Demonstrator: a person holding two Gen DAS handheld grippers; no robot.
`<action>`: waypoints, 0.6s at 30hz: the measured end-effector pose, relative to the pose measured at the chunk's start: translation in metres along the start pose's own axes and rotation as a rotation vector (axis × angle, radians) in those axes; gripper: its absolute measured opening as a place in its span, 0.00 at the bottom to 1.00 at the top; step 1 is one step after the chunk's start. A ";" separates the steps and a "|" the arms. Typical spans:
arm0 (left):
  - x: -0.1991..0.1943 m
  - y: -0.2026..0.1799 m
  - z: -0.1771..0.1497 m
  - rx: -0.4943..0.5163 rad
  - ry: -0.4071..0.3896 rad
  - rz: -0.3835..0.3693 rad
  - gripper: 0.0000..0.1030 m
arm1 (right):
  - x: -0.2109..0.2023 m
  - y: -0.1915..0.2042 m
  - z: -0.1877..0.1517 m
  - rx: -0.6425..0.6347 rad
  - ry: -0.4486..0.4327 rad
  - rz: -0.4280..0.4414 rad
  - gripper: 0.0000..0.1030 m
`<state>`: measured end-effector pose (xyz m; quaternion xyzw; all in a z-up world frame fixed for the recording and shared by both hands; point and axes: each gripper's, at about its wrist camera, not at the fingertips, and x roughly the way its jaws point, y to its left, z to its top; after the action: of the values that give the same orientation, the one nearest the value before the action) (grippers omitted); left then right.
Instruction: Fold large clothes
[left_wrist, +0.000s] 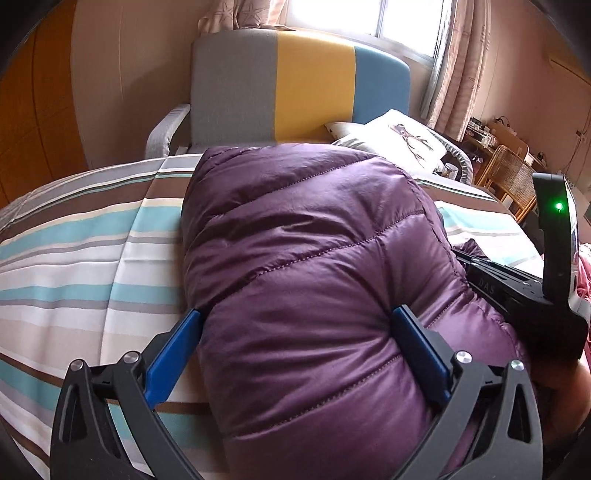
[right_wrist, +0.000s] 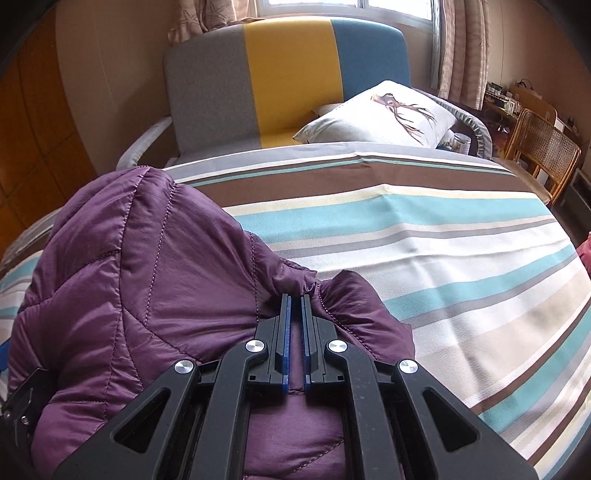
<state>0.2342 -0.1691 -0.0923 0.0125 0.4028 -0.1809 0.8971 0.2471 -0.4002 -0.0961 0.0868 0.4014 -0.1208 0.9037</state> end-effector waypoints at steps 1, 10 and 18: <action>-0.003 0.001 -0.001 -0.002 0.006 -0.002 0.98 | -0.004 -0.001 0.000 -0.001 -0.005 0.004 0.04; -0.035 0.017 -0.015 -0.084 0.004 -0.048 0.98 | -0.076 -0.008 -0.020 0.020 -0.063 0.069 0.04; -0.055 0.021 -0.024 -0.051 -0.024 -0.023 0.98 | -0.116 -0.017 -0.050 0.098 -0.063 0.144 0.04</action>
<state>0.1903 -0.1282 -0.0705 -0.0174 0.3964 -0.1812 0.8998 0.1315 -0.3867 -0.0441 0.1557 0.3590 -0.0777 0.9170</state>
